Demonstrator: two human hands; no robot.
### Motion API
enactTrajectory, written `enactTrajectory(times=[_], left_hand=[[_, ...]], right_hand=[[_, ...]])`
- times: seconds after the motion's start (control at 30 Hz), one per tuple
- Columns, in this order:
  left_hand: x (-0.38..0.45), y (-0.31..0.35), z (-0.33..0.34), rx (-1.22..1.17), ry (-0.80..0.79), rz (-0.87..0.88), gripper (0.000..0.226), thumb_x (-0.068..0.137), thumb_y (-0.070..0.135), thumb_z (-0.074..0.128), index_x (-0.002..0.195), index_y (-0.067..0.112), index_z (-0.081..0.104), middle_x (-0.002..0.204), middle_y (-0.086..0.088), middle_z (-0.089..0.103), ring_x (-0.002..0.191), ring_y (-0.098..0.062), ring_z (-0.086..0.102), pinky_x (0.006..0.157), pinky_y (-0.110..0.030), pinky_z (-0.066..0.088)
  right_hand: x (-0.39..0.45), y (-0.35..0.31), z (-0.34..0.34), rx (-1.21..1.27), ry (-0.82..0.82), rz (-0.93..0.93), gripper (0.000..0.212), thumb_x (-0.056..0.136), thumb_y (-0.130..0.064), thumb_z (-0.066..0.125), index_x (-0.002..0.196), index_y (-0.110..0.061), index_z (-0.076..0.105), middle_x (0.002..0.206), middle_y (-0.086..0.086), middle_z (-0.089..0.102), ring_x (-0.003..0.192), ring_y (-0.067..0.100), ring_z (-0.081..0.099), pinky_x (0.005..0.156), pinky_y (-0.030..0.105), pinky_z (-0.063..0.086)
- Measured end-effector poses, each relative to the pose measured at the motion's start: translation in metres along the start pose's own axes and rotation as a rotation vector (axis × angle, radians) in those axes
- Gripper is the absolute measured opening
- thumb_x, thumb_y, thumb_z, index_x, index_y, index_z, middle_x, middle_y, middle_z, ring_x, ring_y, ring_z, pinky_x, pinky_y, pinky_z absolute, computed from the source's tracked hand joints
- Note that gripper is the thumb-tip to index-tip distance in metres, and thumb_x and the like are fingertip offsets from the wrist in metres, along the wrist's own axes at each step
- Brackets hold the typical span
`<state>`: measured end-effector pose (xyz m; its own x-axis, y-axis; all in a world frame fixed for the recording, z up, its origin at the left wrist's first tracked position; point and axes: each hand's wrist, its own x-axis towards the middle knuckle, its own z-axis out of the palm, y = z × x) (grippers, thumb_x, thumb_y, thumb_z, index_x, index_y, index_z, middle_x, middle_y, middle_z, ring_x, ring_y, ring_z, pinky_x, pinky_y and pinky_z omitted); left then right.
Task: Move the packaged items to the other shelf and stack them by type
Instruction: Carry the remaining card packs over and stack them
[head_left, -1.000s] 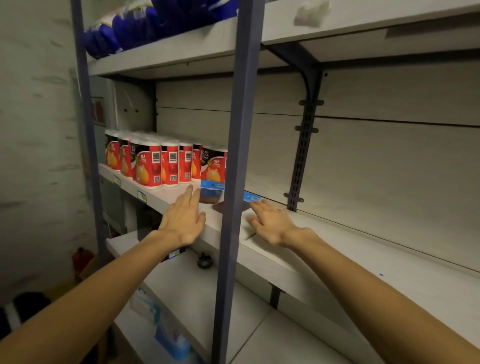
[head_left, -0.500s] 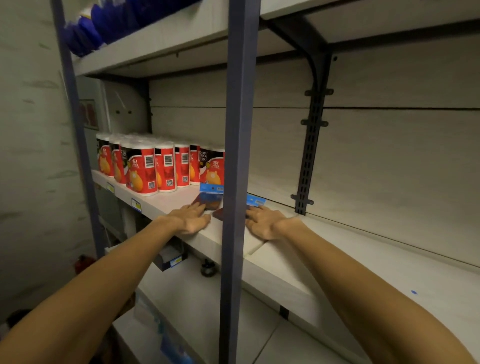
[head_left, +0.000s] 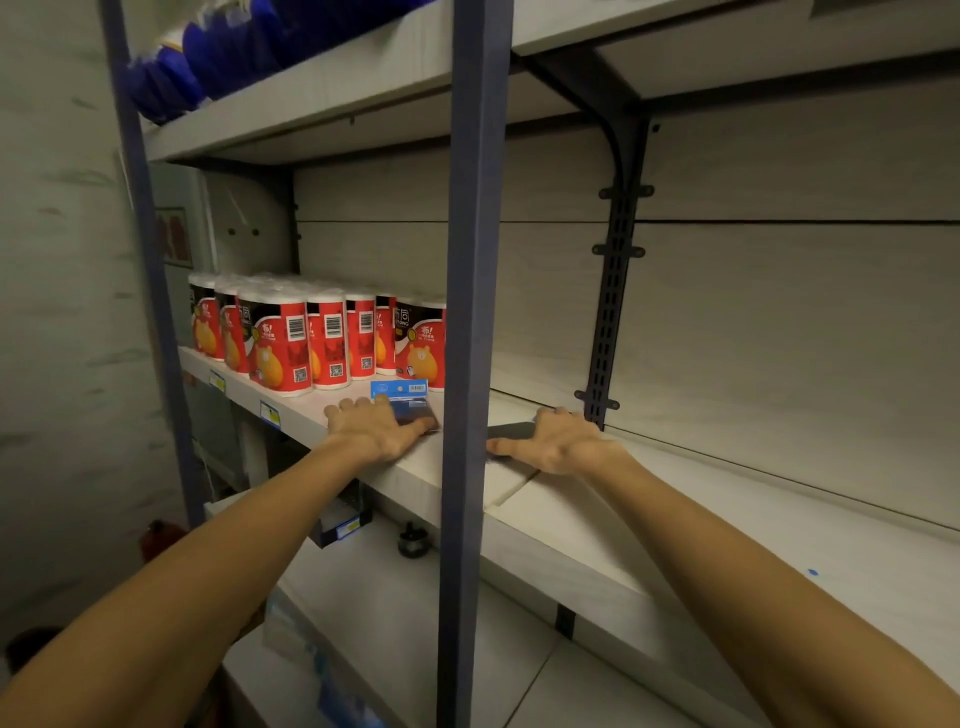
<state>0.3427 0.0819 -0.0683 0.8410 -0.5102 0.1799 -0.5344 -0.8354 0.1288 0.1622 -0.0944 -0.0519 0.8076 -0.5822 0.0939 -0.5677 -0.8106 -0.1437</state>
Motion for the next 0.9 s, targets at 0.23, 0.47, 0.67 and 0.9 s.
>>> enactTrajectory(times=[0.23, 0.47, 0.67, 0.9], left_hand=[[0.007, 0.008, 0.01, -0.188, -0.063, -0.158, 0.08, 0.09, 0.08, 0.034, 0.143, 0.02, 0.04, 0.142, -0.009, 0.053, 0.134, -0.033, 0.046, 0.116, -0.05, 0.023], [0.031, 0.002, 0.017, -0.571, -0.069, -0.248, 0.051, 0.085, 0.053, 0.072, 0.119, 0.024, 0.047, 0.119, -0.004, 0.061, 0.12, -0.029, 0.054, 0.119, -0.057, 0.018], [0.041, -0.009, 0.011, -0.804, -0.105, -0.284, 0.062, 0.066, 0.015, 0.089, 0.11, 0.02, 0.045, 0.115, -0.009, 0.061, 0.111, -0.029, 0.06, 0.106, -0.051, 0.047], [0.008, 0.003, -0.008, -0.944, 0.035, -0.274, 0.073, 0.079, -0.002, 0.077, 0.14, 0.011, 0.038, 0.126, -0.014, 0.054, 0.118, -0.033, 0.058, 0.083, -0.035, 0.052]], right_hand=[[0.008, -0.009, 0.014, 0.094, -0.102, 0.188, 0.103, 0.057, -0.103, 0.036, 0.112, -0.02, 0.063, 0.111, 0.004, 0.064, 0.101, 0.028, 0.058, 0.096, 0.042, 0.048], [0.017, -0.01, 0.01, 0.249, -0.046, 0.193, 0.073, 0.07, -0.077, 0.069, 0.107, -0.014, 0.059, 0.104, 0.003, 0.063, 0.098, 0.024, 0.061, 0.084, 0.036, 0.052], [0.015, 0.01, -0.011, 0.402, -0.123, 0.247, 0.058, 0.079, -0.045, 0.082, 0.107, -0.012, 0.042, 0.107, 0.006, 0.051, 0.101, 0.024, 0.05, 0.082, 0.034, 0.042], [0.014, 0.022, -0.001, 0.484, -0.014, 0.308, 0.036, 0.084, -0.03, 0.08, 0.068, -0.008, 0.057, 0.072, 0.005, 0.058, 0.081, 0.022, 0.063, 0.072, 0.03, 0.045]])
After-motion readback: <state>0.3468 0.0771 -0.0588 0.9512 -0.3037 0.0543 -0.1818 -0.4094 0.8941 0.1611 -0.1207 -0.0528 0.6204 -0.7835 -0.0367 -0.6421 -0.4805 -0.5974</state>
